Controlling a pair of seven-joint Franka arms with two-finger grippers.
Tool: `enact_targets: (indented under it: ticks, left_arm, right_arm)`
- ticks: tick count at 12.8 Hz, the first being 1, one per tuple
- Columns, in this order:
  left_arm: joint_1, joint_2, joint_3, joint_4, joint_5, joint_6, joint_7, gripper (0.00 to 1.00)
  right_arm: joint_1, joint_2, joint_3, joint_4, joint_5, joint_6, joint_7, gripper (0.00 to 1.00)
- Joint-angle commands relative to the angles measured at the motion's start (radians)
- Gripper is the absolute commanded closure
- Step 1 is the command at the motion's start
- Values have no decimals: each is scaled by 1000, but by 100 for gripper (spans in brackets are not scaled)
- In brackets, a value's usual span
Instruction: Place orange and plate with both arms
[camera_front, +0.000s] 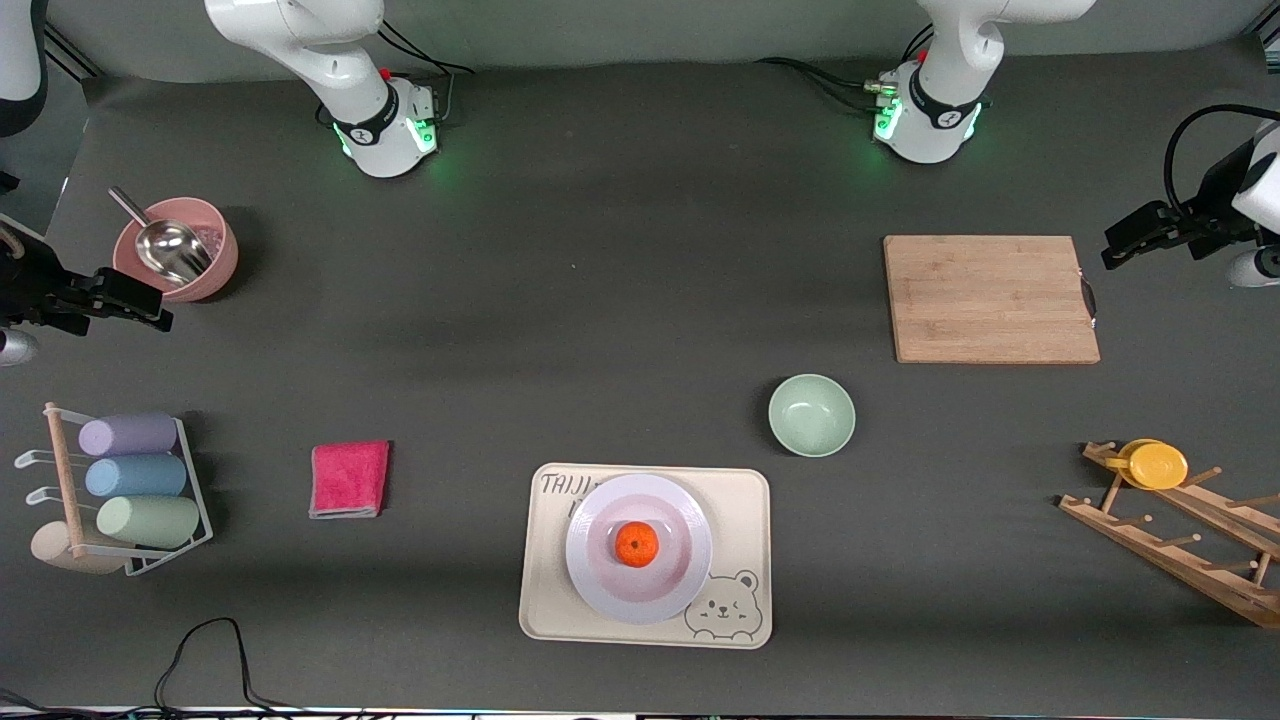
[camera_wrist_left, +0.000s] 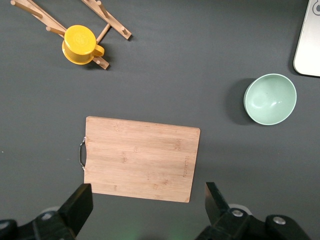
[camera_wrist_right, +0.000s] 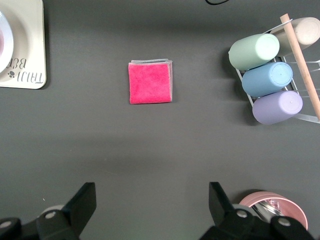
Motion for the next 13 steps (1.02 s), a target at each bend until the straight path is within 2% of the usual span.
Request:
enact_targets:
  ticks: [1,13]
  left_arm:
    - [-1,-5,7,8,-9,-3,21,0]
    - [-1,-8,18,26,-3,-49,40,0]
  right_arm:
    - [6,-13,4,0,-31,-7,28,0]
    - [6,-13,4,0,-31,-13,28,0]
